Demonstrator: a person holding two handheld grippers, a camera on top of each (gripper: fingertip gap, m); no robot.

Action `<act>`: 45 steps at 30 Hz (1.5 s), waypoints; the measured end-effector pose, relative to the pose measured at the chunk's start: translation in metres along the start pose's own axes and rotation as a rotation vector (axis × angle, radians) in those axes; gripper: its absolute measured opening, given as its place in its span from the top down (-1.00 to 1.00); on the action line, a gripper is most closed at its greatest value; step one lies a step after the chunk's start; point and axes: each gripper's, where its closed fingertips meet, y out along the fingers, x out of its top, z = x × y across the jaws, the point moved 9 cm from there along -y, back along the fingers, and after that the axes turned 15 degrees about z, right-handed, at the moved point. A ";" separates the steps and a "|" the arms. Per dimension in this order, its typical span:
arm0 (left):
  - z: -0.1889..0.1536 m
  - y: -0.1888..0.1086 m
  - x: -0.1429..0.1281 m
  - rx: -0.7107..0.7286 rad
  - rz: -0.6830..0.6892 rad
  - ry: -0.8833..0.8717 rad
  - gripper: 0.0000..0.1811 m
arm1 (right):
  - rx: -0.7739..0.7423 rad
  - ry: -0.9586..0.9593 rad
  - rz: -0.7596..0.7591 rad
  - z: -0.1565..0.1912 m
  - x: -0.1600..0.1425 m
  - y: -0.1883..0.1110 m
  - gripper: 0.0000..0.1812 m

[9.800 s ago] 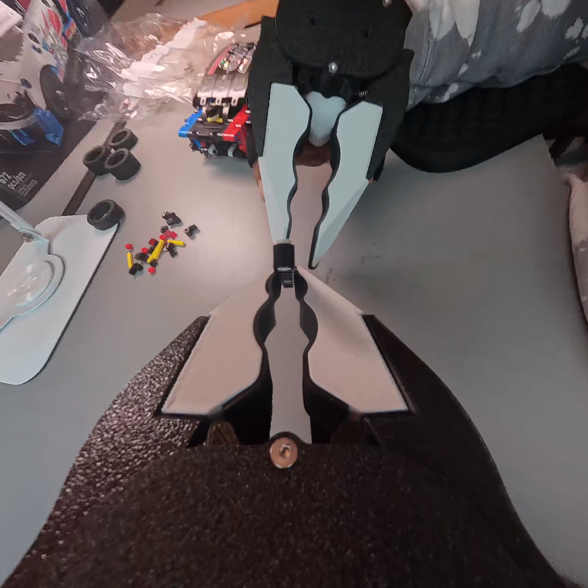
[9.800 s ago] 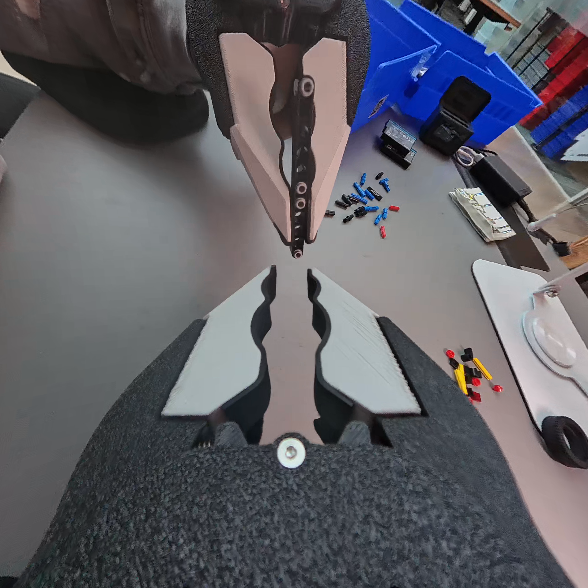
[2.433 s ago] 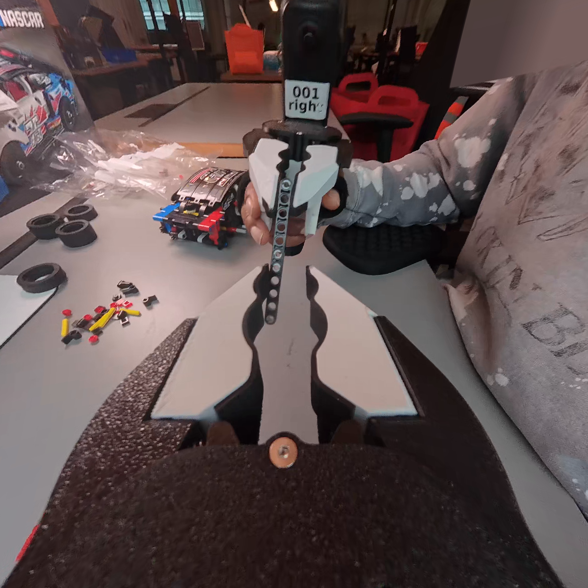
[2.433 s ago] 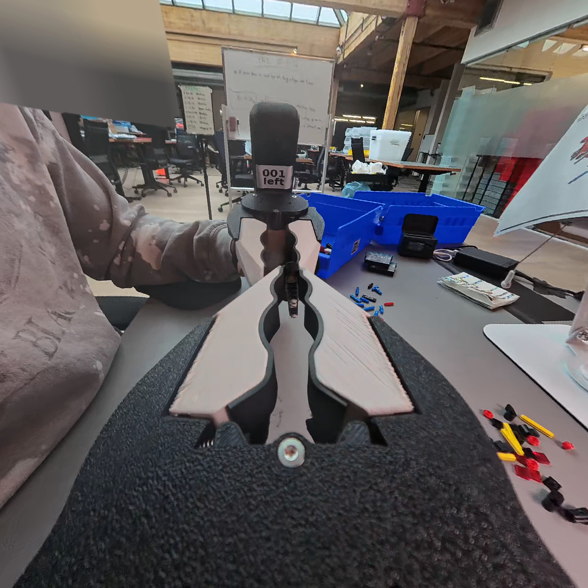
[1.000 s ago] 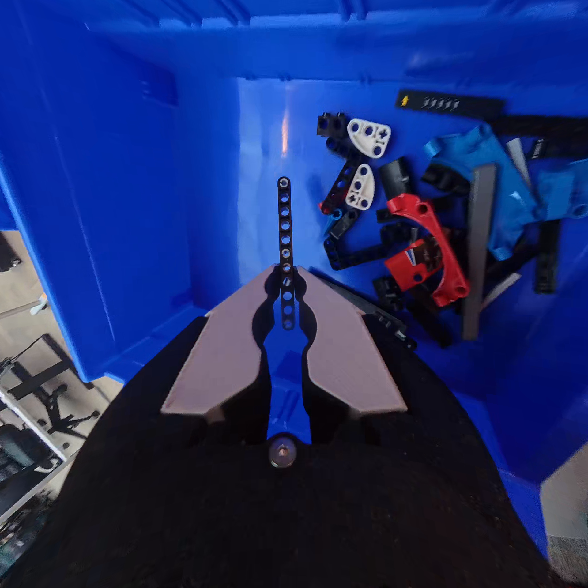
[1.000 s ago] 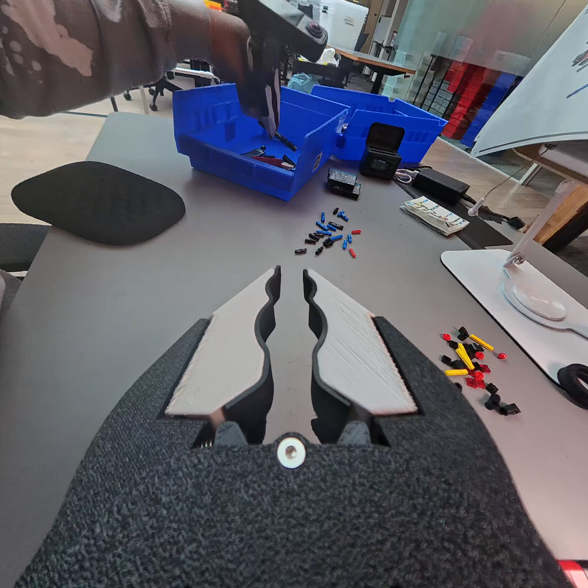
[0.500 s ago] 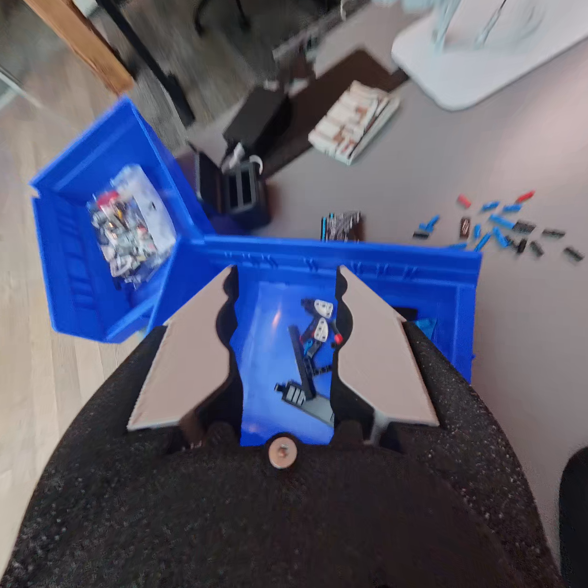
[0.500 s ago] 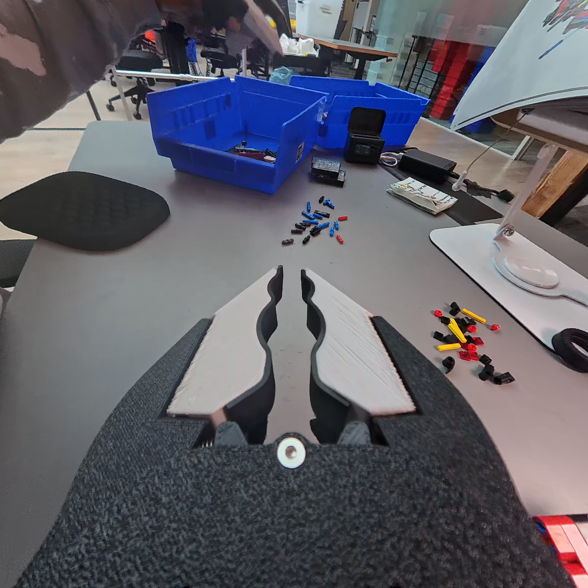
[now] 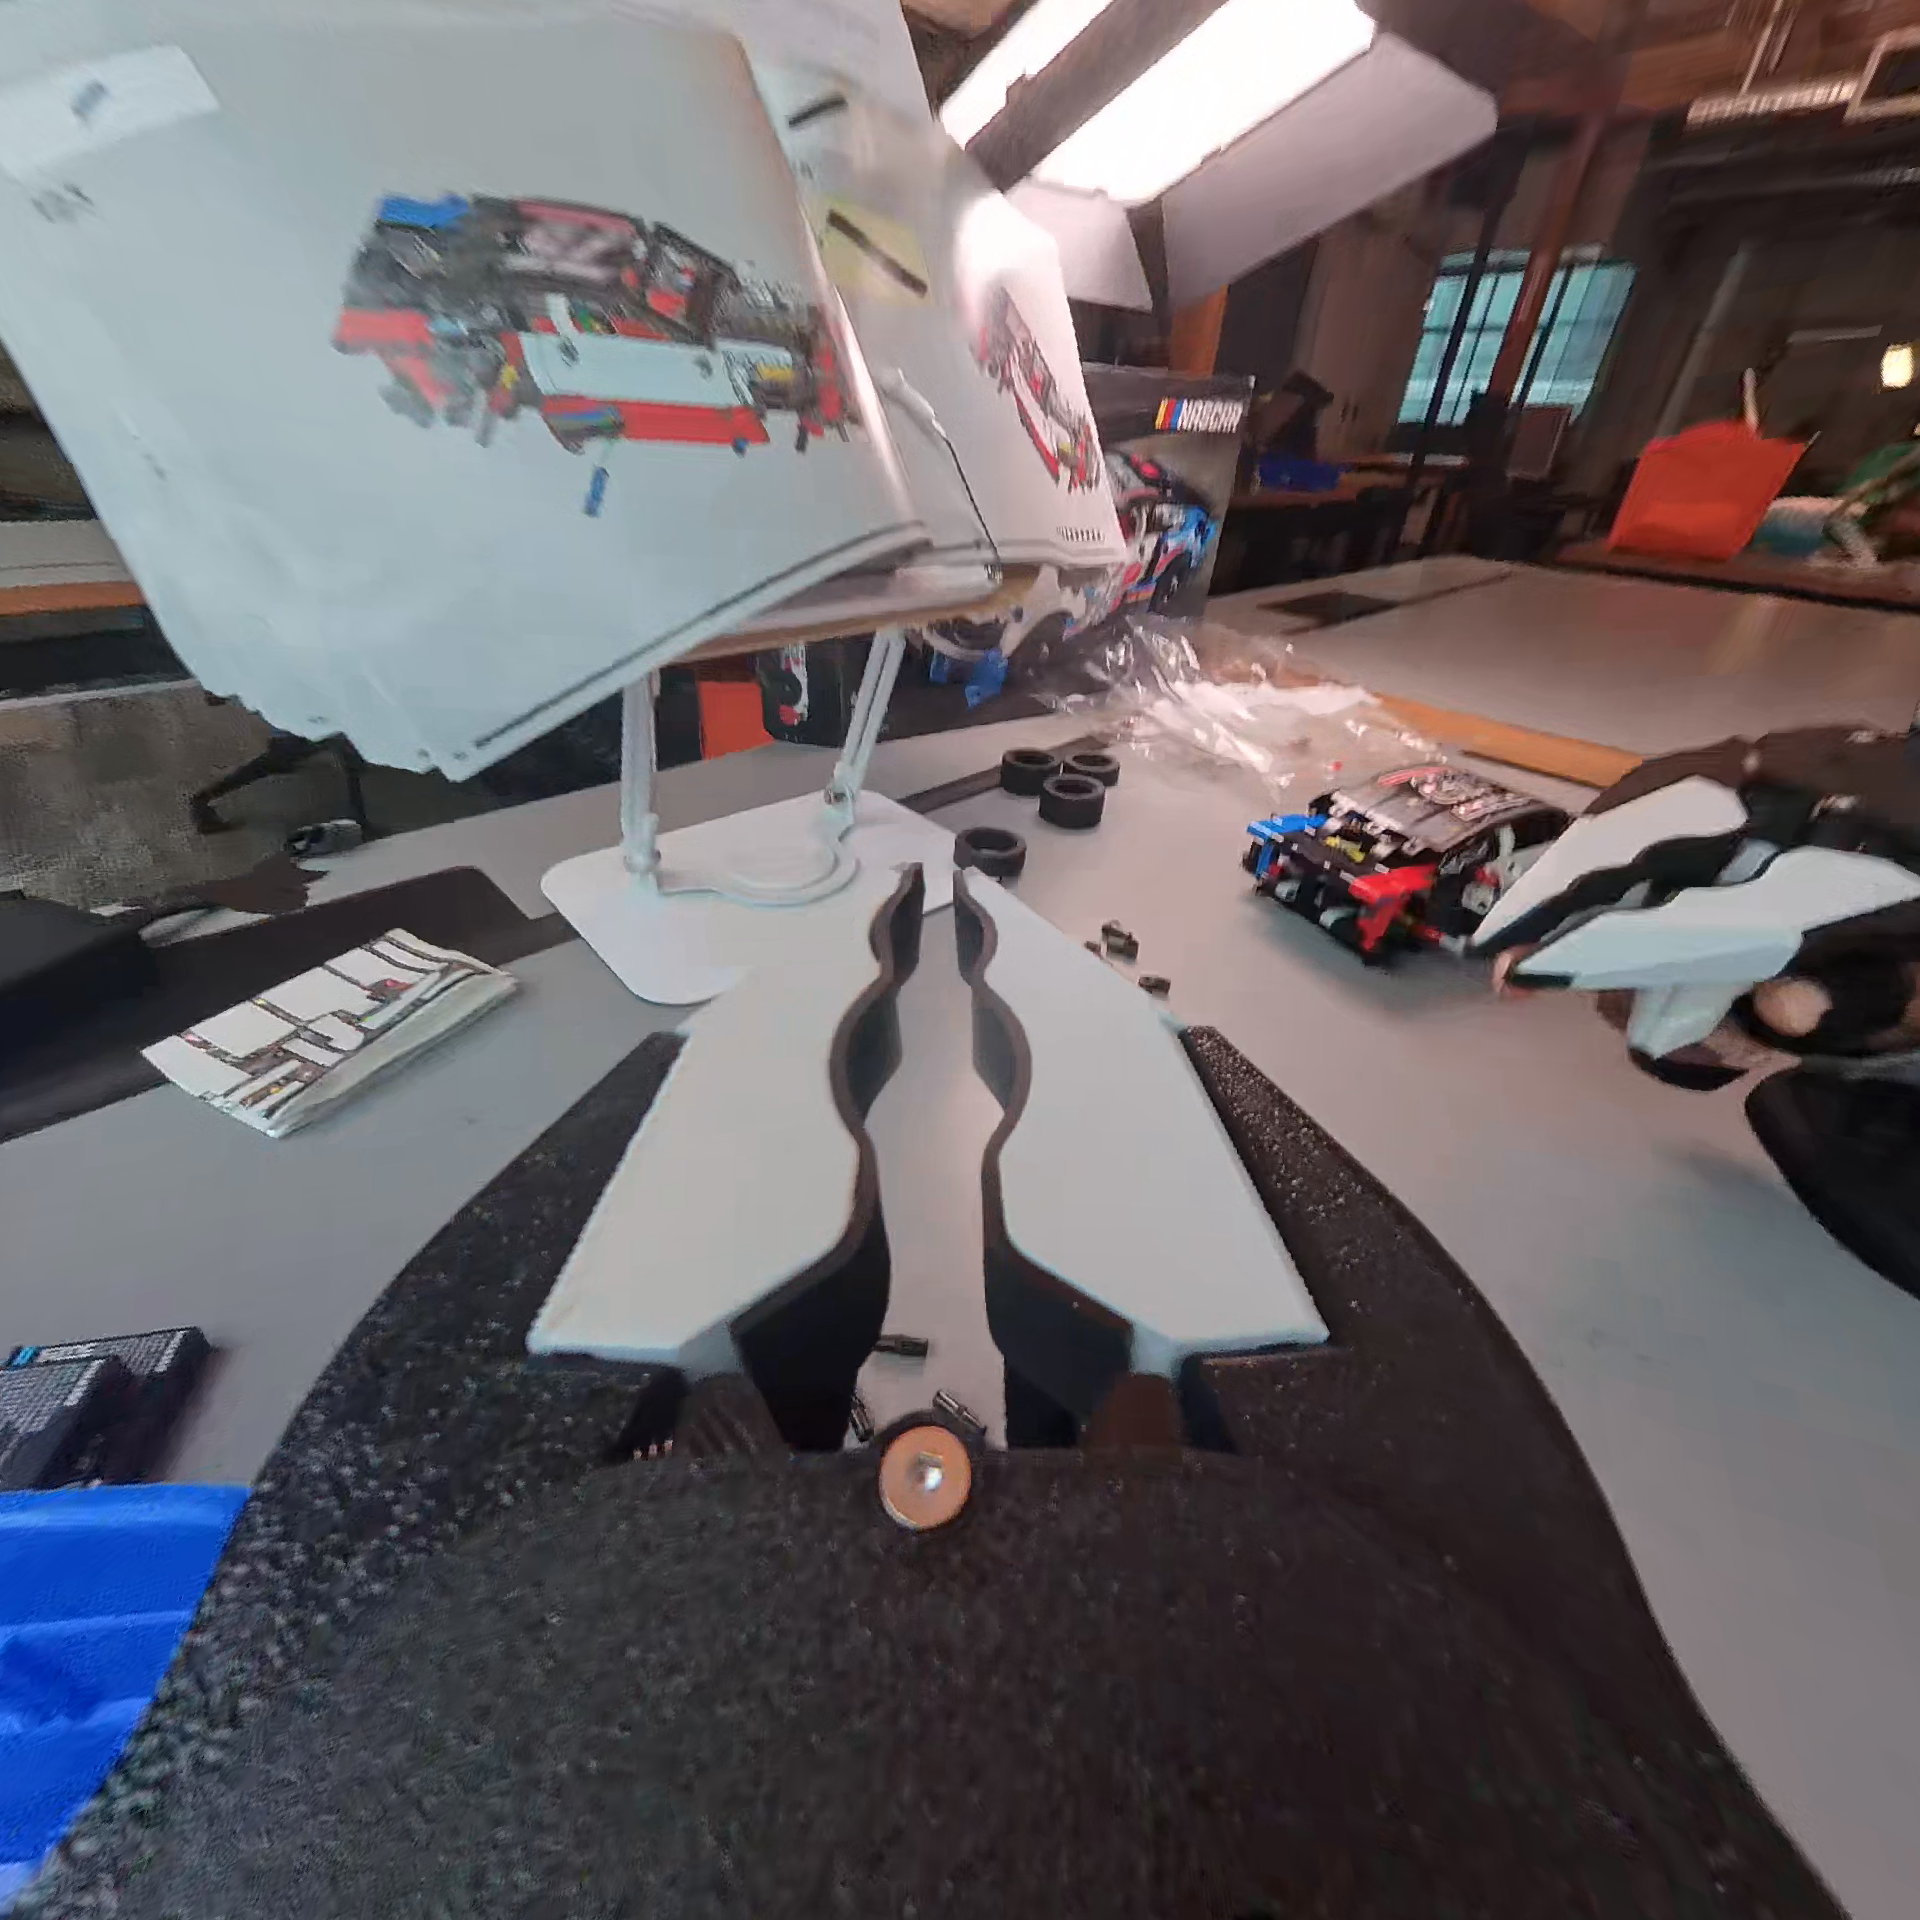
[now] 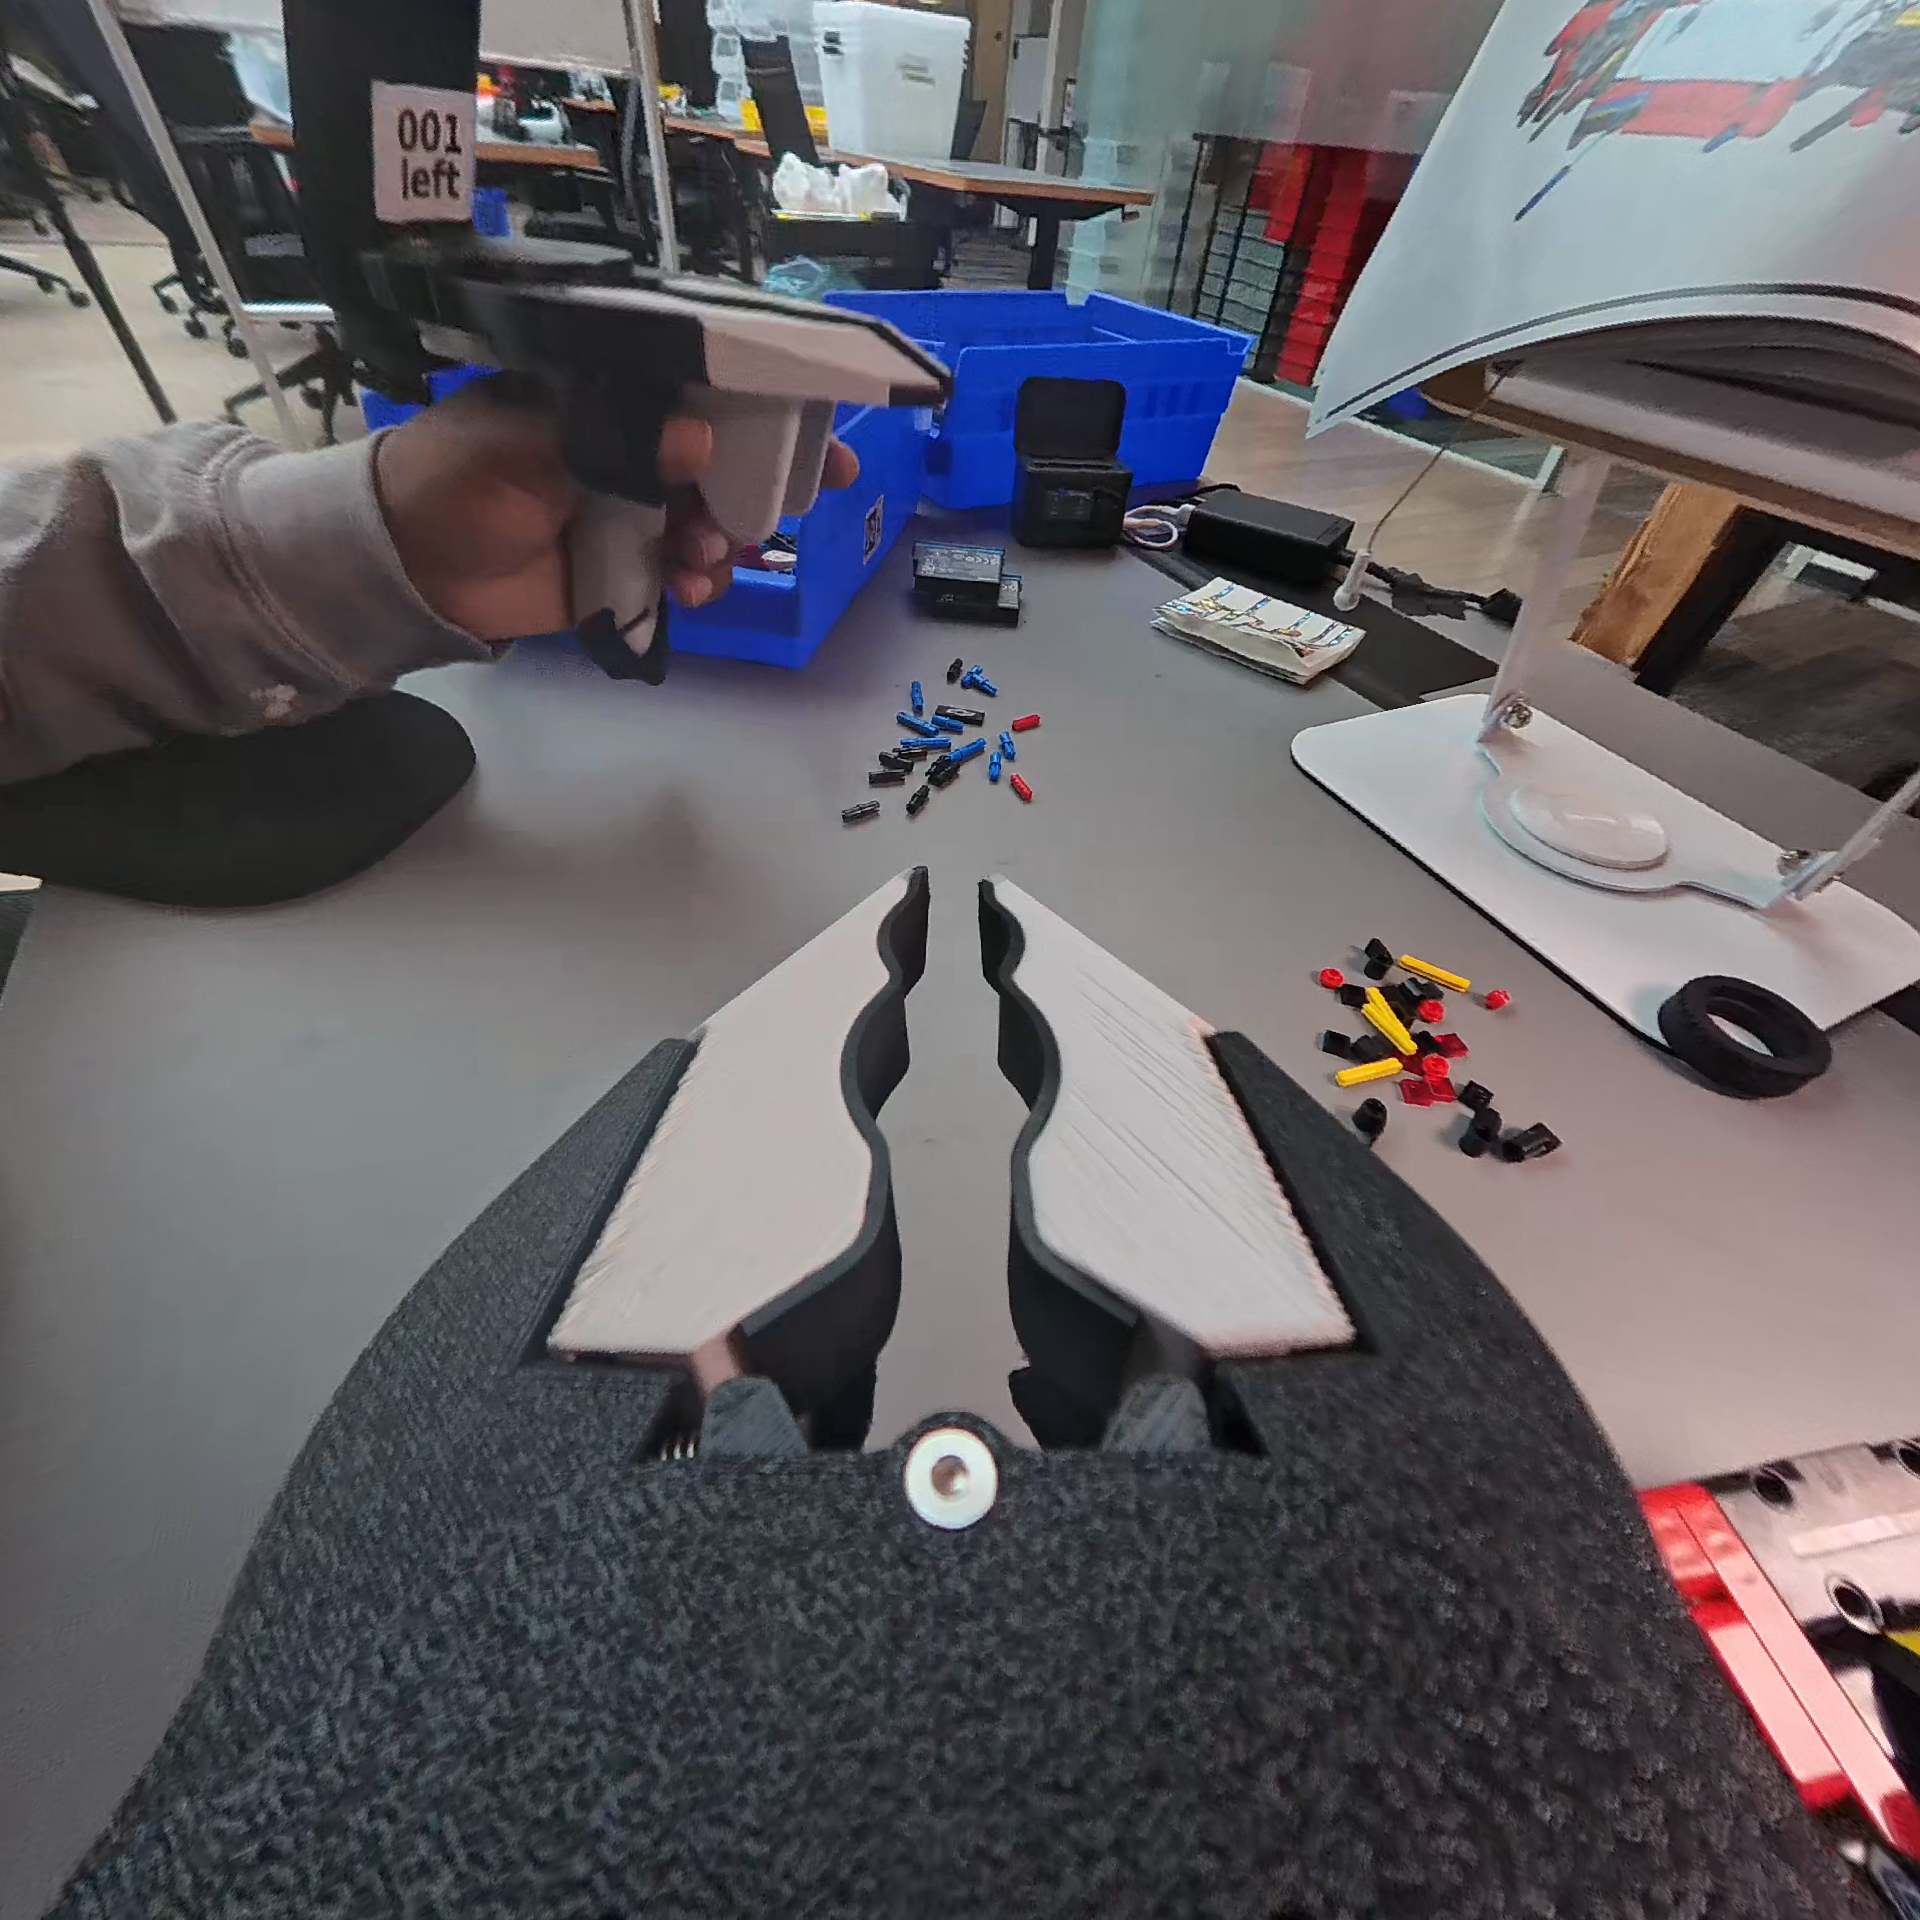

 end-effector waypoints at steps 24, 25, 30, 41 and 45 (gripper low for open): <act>-0.027 0.010 -0.029 -0.136 0.035 0.066 0.59 | -0.577 0.040 -0.120 -0.047 -0.040 -0.065 0.76; -0.026 0.010 -0.029 -0.137 0.031 0.060 0.57 | -0.588 0.038 -0.117 -0.048 -0.040 -0.065 0.76; -0.025 0.009 -0.028 -0.135 0.043 0.047 0.52 | -0.641 0.057 -0.103 -0.055 -0.041 -0.068 0.74; -0.024 0.013 -0.029 -0.084 0.054 0.056 0.51 | -0.517 -0.124 -0.217 -0.049 0.101 -0.025 0.79; -0.024 0.012 -0.031 -0.043 0.067 0.091 0.52 | -0.511 -0.096 -0.259 -0.064 0.146 0.039 0.75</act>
